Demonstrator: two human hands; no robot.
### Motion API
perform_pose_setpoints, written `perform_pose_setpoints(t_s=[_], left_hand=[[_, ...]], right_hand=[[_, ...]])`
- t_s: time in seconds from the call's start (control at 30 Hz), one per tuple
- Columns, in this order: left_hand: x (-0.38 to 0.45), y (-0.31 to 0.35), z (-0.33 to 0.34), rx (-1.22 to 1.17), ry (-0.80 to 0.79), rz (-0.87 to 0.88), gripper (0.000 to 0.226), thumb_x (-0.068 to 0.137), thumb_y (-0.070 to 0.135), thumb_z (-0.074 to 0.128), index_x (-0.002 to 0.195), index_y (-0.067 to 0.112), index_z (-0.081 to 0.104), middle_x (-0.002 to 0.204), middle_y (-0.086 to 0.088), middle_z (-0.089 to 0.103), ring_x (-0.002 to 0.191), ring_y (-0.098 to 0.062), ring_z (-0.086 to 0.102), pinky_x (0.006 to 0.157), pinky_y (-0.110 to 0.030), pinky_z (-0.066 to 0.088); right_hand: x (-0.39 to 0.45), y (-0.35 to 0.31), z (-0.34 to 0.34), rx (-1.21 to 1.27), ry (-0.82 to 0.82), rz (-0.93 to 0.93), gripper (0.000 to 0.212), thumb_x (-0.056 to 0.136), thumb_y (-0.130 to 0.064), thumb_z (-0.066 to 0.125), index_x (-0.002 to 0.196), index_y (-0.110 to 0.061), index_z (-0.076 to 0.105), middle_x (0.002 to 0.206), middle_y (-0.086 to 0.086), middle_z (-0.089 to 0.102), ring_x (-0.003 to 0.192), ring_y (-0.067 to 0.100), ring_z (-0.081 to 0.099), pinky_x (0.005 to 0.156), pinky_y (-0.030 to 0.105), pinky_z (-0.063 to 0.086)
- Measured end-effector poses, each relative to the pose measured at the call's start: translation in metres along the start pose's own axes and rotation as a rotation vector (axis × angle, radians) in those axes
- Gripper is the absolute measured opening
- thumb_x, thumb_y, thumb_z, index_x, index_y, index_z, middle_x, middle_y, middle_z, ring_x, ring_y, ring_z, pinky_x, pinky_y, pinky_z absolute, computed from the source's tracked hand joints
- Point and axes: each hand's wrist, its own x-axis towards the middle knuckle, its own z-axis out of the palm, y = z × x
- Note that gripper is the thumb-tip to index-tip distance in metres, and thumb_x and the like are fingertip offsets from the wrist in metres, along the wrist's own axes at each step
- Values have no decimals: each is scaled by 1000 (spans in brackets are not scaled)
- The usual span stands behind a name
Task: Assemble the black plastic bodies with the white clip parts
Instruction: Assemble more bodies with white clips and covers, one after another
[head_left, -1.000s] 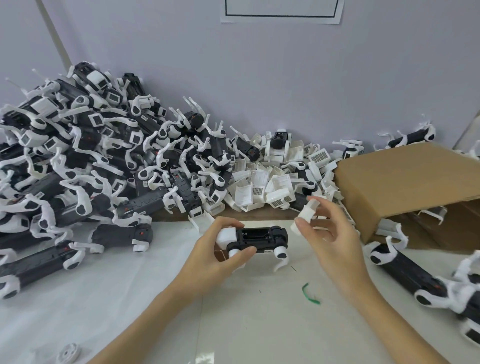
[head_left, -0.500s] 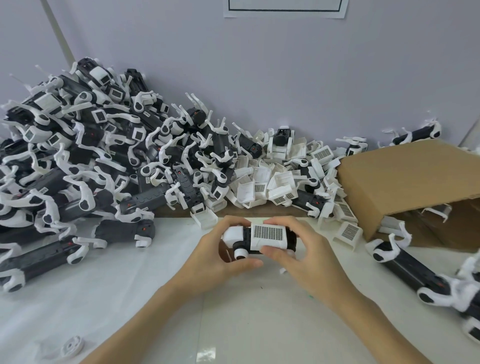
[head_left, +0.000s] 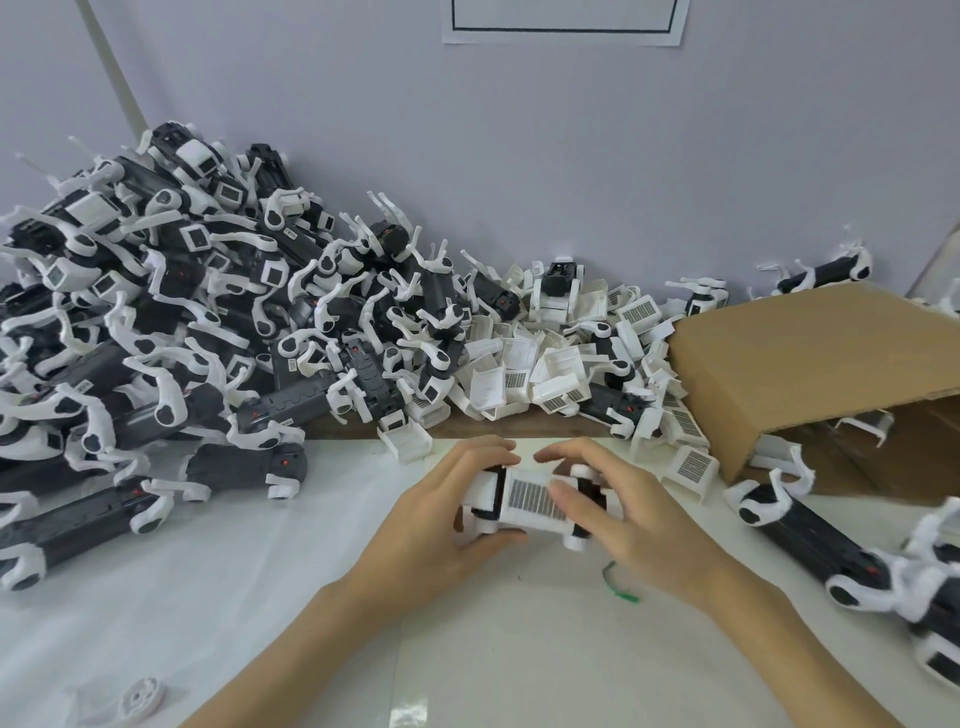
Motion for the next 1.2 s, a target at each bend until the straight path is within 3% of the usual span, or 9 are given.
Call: perform_pose_setpoints(t_s=[0.1, 0.2, 0.27, 0.37, 0.63, 0.83, 0.93, 1.07, 1.2], left_hand=[[2, 0, 3, 200, 87, 131, 69, 92, 21, 83, 148, 29, 43, 165, 5, 36, 146, -19, 46, 112, -36, 47], [0, 1, 3, 101, 38, -18, 83, 91, 49, 79, 157, 36, 30, 162, 7, 29, 150, -18, 36, 122, -37, 33], [-4, -1, 1, -76, -35, -157, 85, 89, 61, 75, 157, 44, 28, 151, 17, 41, 146, -13, 38, 120, -37, 35], [-3, -3, -3, -125, -71, -234, 59, 96, 64, 66, 148, 57, 40, 139, 24, 56, 139, -8, 44, 118, -37, 38], [0, 0, -1, 3, -56, -42, 31, 107, 33, 56, 136, 27, 66, 121, 28, 62, 117, -6, 57, 101, -23, 41], [-3, 4, -3, -66, -47, -132, 29, 107, 39, 57, 135, 36, 63, 126, 23, 65, 125, -10, 58, 102, -29, 46], [-2, 6, -7, -188, -43, -221, 33, 105, 44, 60, 137, 40, 60, 123, 14, 67, 123, -17, 61, 97, -34, 51], [-2, 4, -7, -212, -31, -173, 26, 105, 36, 61, 130, 31, 65, 124, 14, 69, 124, -18, 63, 103, -29, 47], [-1, 1, -7, -266, -31, -184, 22, 106, 35, 60, 125, 29, 69, 123, 8, 72, 124, -23, 64, 103, -30, 48]], right_hand=[[0, 6, 1, -126, -10, 16, 20, 95, -43, 71, 115, -39, 69, 111, -24, 66, 110, -1, 61, 93, 11, 41], [0, 8, 10, -311, 131, -94, 27, 94, -33, 75, 118, -22, 70, 109, -18, 63, 111, 7, 54, 95, 14, 39], [-1, 10, 17, -413, 151, -171, 31, 94, -29, 76, 121, -15, 68, 113, -10, 61, 112, 13, 52, 97, 20, 40], [-3, 13, 23, -517, 142, -265, 33, 96, -28, 75, 124, -13, 66, 117, -8, 61, 111, 14, 52, 95, 24, 43], [-3, 13, 27, -500, 166, -290, 31, 100, -39, 59, 117, -14, 67, 105, -9, 58, 97, 15, 51, 84, 26, 44], [-2, 15, 26, -439, 147, -255, 25, 99, -32, 70, 121, -21, 66, 107, -17, 56, 102, 7, 50, 85, 20, 42], [-5, 15, 30, -328, 186, -209, 34, 100, -35, 66, 133, -30, 59, 112, -22, 54, 110, 3, 51, 91, 15, 42], [-5, 14, 38, -259, 186, -186, 47, 100, -32, 66, 144, -35, 51, 112, -32, 48, 108, 2, 52, 89, 8, 38], [-3, 14, 41, -176, 170, -145, 71, 99, -29, 70, 155, -48, 32, 109, -26, 51, 107, 7, 55, 90, 8, 39]])
